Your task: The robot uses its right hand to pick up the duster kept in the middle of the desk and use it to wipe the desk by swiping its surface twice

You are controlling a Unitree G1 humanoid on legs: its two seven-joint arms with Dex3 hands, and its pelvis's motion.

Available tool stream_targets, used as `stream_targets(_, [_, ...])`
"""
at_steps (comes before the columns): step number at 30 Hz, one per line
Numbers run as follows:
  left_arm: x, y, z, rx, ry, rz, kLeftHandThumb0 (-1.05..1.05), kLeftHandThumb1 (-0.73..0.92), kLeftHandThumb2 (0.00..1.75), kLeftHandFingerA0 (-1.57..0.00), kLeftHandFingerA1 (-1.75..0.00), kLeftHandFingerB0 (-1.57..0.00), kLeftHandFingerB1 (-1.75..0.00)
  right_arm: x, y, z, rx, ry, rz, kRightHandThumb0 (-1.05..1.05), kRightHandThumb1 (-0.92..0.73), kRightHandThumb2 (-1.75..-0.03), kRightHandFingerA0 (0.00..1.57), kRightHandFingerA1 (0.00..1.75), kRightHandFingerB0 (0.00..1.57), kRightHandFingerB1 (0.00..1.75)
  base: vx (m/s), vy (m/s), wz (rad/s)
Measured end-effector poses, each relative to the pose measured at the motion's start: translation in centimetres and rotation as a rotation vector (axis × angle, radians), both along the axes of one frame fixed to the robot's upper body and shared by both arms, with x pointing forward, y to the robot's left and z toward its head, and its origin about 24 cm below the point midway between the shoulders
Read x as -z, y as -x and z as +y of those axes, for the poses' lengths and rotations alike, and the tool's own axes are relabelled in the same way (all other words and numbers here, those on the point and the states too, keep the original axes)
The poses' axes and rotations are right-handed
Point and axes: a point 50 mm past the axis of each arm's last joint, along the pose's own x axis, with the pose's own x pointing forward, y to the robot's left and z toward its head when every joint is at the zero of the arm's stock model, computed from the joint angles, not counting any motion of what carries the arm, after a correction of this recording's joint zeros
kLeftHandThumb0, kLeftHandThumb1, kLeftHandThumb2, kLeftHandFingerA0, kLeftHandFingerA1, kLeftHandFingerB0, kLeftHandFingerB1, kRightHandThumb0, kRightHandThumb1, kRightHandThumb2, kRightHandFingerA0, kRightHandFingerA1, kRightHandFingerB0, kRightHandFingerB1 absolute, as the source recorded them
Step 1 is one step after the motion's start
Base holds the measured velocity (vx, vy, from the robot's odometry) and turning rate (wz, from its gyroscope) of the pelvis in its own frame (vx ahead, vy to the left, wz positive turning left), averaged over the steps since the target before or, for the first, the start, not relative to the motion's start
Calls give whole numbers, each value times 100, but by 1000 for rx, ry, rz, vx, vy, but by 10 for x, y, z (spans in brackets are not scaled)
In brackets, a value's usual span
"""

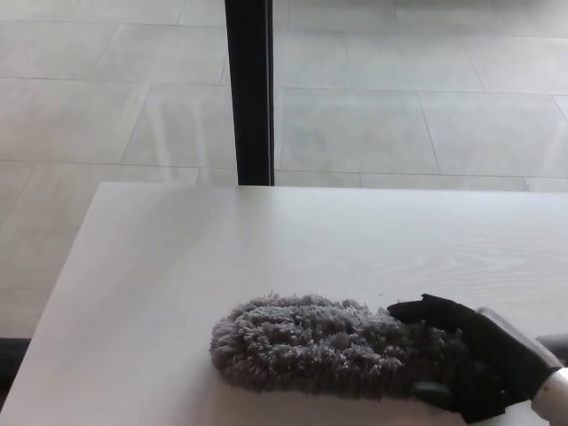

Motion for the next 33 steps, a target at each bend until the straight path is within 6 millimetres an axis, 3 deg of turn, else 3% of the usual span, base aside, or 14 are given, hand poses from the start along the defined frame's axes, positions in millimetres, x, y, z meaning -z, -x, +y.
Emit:
stream_targets(6, [0,0,0,1,1,1,-54,69,61,-66,-60,-49,-43,7,1,8,-36,98,-30,-79,-51,-87,3,53,24,48,0,0,0])
stream_targets(7, [0,0,0,2,1,2,-54,69,61,-66,-60,-48,-43,8,1,9,-41,112,-36,-67,-63,-58,0,44,23,37,0,0,0])
stream_targets(8, [0,0,0,2,1,2,-54,69,61,-66,-61,-47,-43,9,1,10,-48,130,-45,-64,-64,-62,0,34,21,38,0,0,0])
stream_targets(9, [0,0,0,3,1,2,-55,68,60,-68,-60,-49,-43,9,1,11,-50,138,-49,-67,-46,-85,0,44,14,49,0,0,0])
stream_targets(10, [0,0,0,3,1,2,-54,69,60,-68,-61,-49,-43,11,1,12,-55,156,-55,-62,-63,-59,0,49,17,39,0,0,0])
stream_targets(14, [0,-1,0,5,2,0,-54,69,61,-68,-60,-49,-43,15,1,17,-69,217,-86,-53,-63,-59,0,52,17,37,0,0,0])
stream_targets(16, [0,-1,0,6,2,-1,-56,67,58,-70,-64,-51,-45,17,0,19,-76,253,-108,-38,-67,-59,26,89,29,43,0,0,0])
stream_targets(17, [0,-2,0,7,2,-1,-56,67,60,-68,-64,-49,-45,17,-1,19,-77,267,-119,-35,-71,-73,77,148,33,53,0,0,0])
stream_targets(19, [0,-2,0,8,2,-1,-59,68,60,-69,-65,-49,-43,16,-2,20,-79,291,-150,-30,-65,-78,95,158,53,71,0,0,0])
stream_targets(21, [0,-2,-1,9,3,-2,-59,70,61,-69,-66,-49,-43,13,-7,20,-79,317,-198,-33,-72,-72,93,172,61,90,0,0,0])
stream_targets(24, [0,-4,-1,11,3,-4,-56,71,61,-72,-63,-54,-44,9,-11,21,-77,345,-265,-36,-74,-75,89,175,68,103,0,0,0])
stream_targets(31, [0,-8,-1,28,3,-3,-54,71,61,-67,-59,-49,-43,12,-13,21,-77,394,-373,-36,-74,-80,95,175,69,115,0,0,0])
stream_targets(32, [0,-8,-1,31,2,-2,-54,68,60,-70,-62,-52,-45,13,-13,21,-78,398,-383,-35,-70,-79,90,175,75,114,0,0,0])
stream_targets(33, [0,-9,-1,33,2,-3,-53,70,61,-66,-61,-53,-46,14,-12,20,-80,403,-396,-32,-71,-85,84,175,66,133,0,0,0])
